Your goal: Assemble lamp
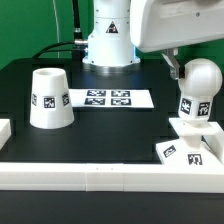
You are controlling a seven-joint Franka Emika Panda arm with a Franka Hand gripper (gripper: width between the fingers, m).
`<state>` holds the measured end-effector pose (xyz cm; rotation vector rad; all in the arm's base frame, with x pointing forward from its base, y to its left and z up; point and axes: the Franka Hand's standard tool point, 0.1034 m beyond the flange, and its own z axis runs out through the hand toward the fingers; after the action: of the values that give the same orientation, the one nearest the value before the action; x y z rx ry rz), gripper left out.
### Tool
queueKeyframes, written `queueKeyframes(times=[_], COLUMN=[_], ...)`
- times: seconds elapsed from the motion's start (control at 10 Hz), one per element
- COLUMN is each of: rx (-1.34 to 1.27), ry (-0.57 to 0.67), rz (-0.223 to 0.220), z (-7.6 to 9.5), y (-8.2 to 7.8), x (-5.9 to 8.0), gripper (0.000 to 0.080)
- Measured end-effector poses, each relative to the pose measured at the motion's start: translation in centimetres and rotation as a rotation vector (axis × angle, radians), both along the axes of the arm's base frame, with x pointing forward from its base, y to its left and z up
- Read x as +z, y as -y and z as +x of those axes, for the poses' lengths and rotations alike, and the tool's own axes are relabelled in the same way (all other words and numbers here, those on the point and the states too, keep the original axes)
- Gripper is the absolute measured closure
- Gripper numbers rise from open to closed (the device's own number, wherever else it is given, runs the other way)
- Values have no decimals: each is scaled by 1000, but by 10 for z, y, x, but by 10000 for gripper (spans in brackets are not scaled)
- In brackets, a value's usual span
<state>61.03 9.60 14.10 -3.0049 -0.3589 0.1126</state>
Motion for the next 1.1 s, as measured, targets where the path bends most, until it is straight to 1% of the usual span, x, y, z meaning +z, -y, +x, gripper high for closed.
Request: queueKeyframes(times=[0.1,0.3,0.4,0.5,0.7,1.0,1.1], rx=[13,45,74,87,92,117,121], ry=[-51,-28,-14,-8,-1,-9,-29], rz=[-10,-41,-59,-67,-66,-63,-63], z=[1,4,2,0,-2,-2,0], y=[2,5,4,4,3,5,4], x=[-1,-5,-9,-12,-16,-18,-15], gripper=[101,101,101,101,101,101,216])
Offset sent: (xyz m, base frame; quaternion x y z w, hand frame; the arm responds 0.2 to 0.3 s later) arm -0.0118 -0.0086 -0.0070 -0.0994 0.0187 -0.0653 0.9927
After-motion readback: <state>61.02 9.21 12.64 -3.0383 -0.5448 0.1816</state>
